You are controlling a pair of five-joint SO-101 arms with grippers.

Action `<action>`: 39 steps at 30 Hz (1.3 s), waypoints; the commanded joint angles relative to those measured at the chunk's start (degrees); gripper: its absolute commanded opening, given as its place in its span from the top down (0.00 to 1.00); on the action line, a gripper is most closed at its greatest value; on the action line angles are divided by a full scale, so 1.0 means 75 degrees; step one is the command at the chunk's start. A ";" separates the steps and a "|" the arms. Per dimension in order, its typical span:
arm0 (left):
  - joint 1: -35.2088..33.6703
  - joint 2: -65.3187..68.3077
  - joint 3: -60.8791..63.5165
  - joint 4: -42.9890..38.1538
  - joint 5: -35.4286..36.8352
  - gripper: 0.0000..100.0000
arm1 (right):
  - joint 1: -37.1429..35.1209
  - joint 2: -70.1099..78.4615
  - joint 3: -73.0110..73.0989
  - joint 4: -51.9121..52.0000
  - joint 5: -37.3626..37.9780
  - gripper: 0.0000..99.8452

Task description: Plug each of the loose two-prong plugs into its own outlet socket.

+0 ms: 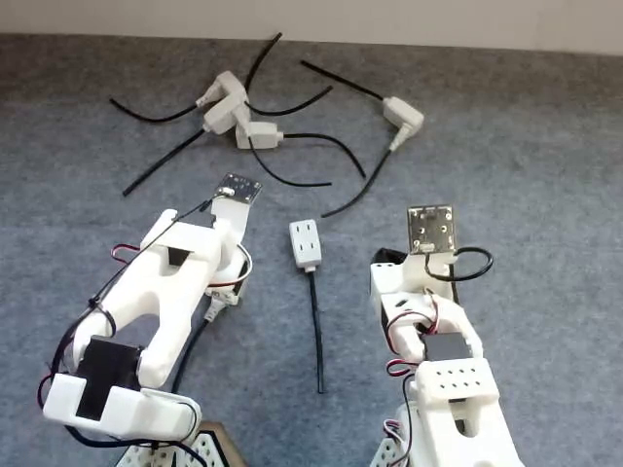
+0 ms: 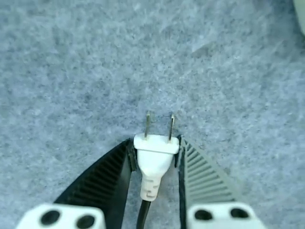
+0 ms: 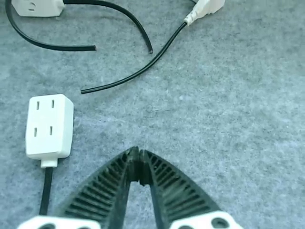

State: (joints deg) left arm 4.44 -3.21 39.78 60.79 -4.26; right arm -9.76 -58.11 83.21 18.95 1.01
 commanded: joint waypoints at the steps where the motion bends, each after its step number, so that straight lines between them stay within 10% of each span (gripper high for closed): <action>1: 0.0393 -0.0111 -0.0815 0.0363 -0.0059 0.98 | -0.0053 -0.0088 -0.0041 -0.0182 -0.0070 0.99; 15: 0.2151 -0.1705 -0.2467 0.0961 -0.0023 0.99 | -0.0053 -0.0076 -0.0041 -0.0182 -0.0059 0.99; 39: 0.1928 -0.5222 0.4495 -0.8486 0.0574 0.99 | -0.0064 -0.0123 -0.0053 -0.0158 -0.0047 0.99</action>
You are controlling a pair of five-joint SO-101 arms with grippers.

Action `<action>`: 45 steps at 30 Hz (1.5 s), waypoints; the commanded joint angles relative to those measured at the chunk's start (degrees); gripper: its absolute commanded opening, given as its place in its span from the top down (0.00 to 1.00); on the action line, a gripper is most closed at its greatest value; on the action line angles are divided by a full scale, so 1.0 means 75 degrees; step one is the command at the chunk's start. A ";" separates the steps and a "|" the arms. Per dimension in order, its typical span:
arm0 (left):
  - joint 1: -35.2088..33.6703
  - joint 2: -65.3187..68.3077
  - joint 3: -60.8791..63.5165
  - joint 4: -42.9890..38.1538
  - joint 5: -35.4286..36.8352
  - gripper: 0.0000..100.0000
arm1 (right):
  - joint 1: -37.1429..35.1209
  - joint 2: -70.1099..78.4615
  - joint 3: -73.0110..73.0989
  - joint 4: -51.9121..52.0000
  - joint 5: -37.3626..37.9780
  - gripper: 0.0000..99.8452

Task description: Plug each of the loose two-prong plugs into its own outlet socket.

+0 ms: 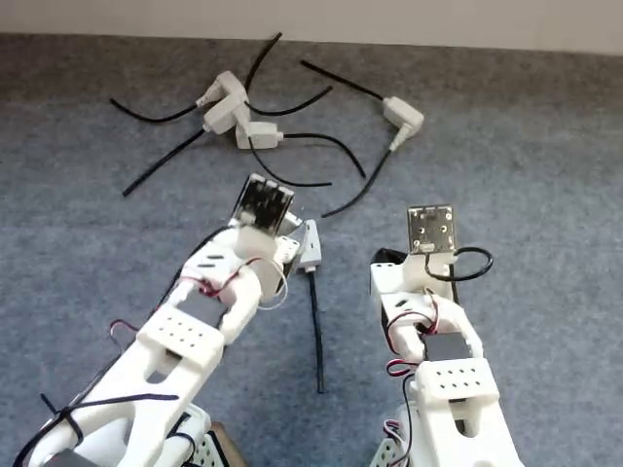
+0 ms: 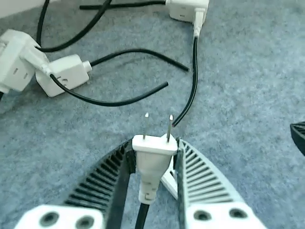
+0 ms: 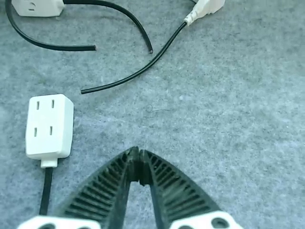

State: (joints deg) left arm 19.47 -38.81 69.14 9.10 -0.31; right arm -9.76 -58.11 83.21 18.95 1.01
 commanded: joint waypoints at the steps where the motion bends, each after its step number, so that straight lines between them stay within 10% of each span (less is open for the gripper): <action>1: -0.0088 -0.0580 0.0721 -0.1864 0.0047 0.99 | -0.0064 -0.0123 -0.0064 -0.0147 -0.0047 0.99; 10: -0.0029 -0.1201 0.1834 -0.3751 0.0047 0.99 | -0.0369 -0.0123 -0.2057 0.1752 -0.0023 0.99; 22: 0.0240 -0.1237 0.2842 -0.5919 0.0047 0.99 | -0.3159 -0.0123 -0.5152 0.3956 0.0973 0.99; 32: 0.0826 -0.1248 0.3616 -0.7455 0.0000 0.99 | -0.4202 -0.0041 -0.5222 0.3440 0.1700 0.99; 45: 0.0850 -0.1248 0.3616 -0.7537 0.0023 0.99 | -0.2655 0.0533 -0.2749 -0.0193 0.2473 0.99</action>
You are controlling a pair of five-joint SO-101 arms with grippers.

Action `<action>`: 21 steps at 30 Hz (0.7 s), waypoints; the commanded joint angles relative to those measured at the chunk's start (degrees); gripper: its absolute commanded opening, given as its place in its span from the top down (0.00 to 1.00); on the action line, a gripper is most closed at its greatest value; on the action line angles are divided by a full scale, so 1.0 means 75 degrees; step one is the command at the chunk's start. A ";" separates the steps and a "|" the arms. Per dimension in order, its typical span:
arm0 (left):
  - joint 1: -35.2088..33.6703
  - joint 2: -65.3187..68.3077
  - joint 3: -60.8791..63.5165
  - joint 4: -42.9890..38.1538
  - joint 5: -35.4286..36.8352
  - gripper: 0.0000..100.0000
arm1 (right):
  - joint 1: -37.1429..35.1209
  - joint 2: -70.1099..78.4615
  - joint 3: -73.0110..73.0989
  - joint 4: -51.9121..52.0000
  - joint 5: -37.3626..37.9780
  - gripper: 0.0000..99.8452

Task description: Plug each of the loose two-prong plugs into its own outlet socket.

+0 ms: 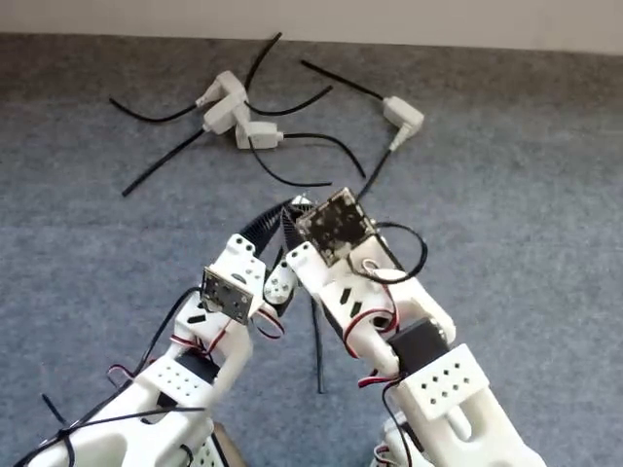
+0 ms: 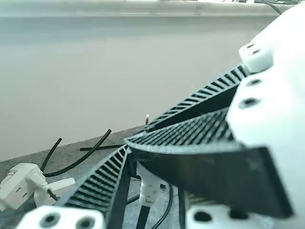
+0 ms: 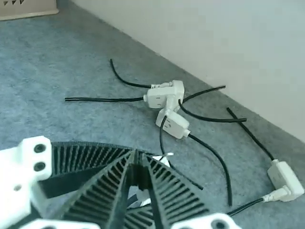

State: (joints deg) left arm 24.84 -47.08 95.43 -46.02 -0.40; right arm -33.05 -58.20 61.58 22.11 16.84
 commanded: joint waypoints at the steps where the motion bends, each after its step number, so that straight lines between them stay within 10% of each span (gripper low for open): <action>1: 0.0135 -0.0147 0.0111 -0.0188 0.0035 0.99 | 0.0580 0.0920 0.0100 -0.0779 0.0387 0.99; 12: 0.0064 -0.0147 0.0111 -0.0188 0.0012 0.99 | 0.2409 0.5808 -0.2467 -0.1811 0.0352 0.99; 21: -0.0064 -0.0147 0.0111 -0.0188 0.0012 0.99 | 0.3323 0.6160 -0.3100 -0.1776 0.0352 0.99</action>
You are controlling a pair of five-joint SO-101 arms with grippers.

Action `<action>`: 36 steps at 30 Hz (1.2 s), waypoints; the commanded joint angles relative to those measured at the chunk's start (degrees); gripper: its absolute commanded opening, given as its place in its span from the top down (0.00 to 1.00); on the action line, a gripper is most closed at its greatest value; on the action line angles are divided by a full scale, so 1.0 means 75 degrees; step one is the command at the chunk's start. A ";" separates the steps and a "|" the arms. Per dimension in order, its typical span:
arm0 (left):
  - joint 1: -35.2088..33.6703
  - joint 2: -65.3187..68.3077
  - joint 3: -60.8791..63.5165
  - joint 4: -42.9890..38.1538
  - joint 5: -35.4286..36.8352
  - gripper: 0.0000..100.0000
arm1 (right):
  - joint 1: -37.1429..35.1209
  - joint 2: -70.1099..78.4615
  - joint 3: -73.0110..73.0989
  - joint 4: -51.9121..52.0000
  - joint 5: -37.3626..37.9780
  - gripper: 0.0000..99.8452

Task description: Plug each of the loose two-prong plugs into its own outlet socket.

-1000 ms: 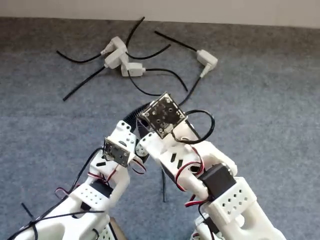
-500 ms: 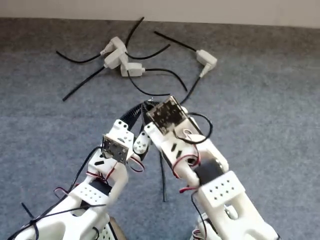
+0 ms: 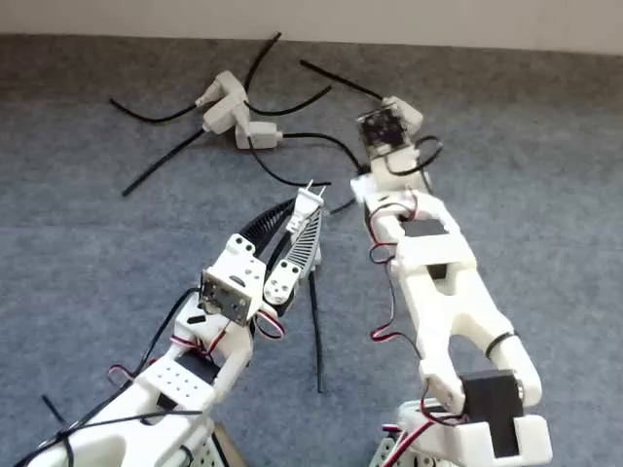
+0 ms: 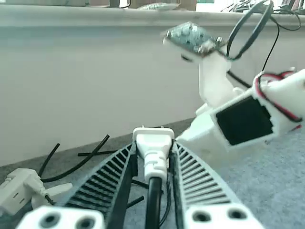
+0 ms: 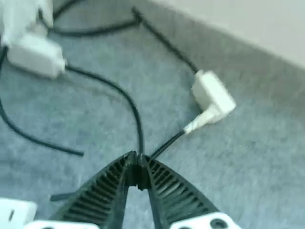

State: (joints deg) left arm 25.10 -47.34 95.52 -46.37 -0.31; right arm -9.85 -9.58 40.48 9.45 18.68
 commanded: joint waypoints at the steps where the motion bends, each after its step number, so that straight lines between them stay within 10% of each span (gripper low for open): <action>1: -0.0147 -0.0111 0.0100 -0.0141 0.0012 0.99 | 0.0275 -0.0440 -0.0287 -0.0088 0.0105 0.99; 10: -0.0428 -0.0053 -0.0006 0.0059 0.0047 0.99 | 0.0428 -0.1788 -0.0064 0.1553 -0.0070 0.99; 19: -0.1061 -0.0053 -0.3452 0.7267 0.0527 0.99 | 0.1623 -0.2620 -0.0018 0.4179 -0.2415 0.99; 36: -0.0791 0.1764 -0.7742 1.2401 0.2884 0.99 | 0.1975 -0.2643 0.2819 0.2819 -0.3388 0.99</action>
State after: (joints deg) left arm 17.63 -42.15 45.93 43.21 19.12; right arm 4.66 -27.69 61.76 32.48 -6.11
